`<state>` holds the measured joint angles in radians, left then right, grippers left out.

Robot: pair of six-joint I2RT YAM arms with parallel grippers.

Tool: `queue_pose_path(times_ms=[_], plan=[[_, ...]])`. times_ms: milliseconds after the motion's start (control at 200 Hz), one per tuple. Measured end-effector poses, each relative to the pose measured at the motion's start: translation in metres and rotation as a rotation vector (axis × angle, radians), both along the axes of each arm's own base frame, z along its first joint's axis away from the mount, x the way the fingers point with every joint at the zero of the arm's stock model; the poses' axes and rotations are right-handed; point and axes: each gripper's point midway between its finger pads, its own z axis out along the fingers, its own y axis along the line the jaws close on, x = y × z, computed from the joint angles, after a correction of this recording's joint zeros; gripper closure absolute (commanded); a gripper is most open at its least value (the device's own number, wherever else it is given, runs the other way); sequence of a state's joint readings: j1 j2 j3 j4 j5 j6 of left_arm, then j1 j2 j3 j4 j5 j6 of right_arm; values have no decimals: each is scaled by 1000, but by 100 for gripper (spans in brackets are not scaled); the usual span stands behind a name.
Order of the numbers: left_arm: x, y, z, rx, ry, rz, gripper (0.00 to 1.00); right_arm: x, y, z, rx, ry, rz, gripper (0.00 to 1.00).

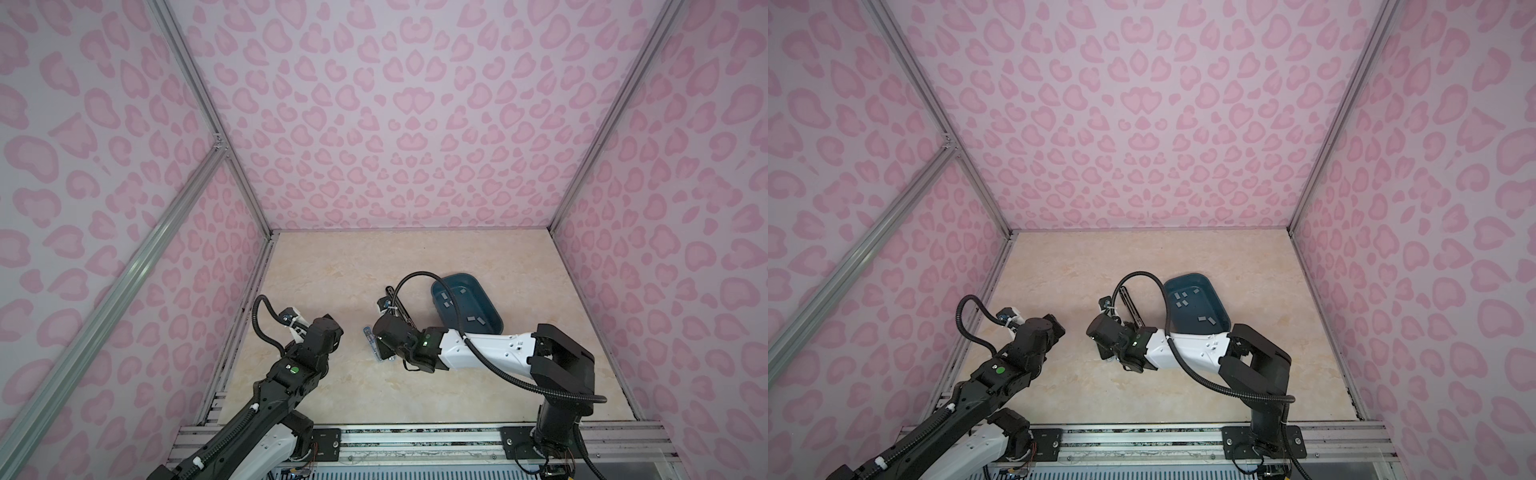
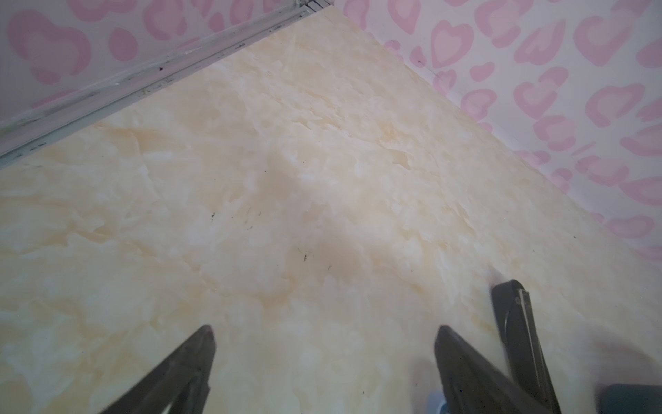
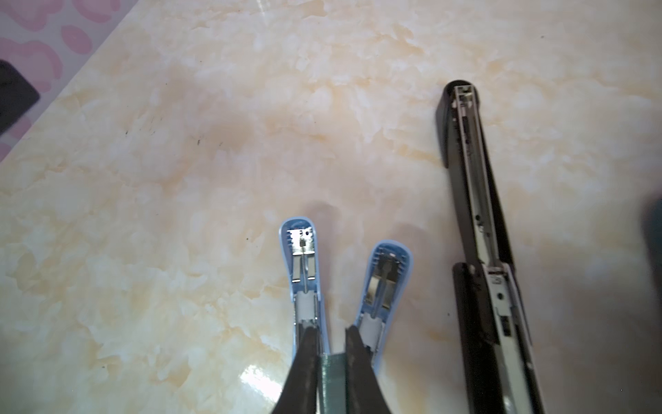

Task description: Load the staples into the stapler

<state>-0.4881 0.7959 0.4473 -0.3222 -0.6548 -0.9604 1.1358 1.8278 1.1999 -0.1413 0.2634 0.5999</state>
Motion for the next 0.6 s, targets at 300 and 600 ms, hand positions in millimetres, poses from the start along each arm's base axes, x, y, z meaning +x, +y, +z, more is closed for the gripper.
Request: queue_pose_path(times_ms=[300,600], plan=[[-2,5,-4,11,29,40,3,-6,5,-29,-10,53,-2,88],[-1,4,-7,19,46,39,3,-12,-1,-45,-26,84,2,88]])
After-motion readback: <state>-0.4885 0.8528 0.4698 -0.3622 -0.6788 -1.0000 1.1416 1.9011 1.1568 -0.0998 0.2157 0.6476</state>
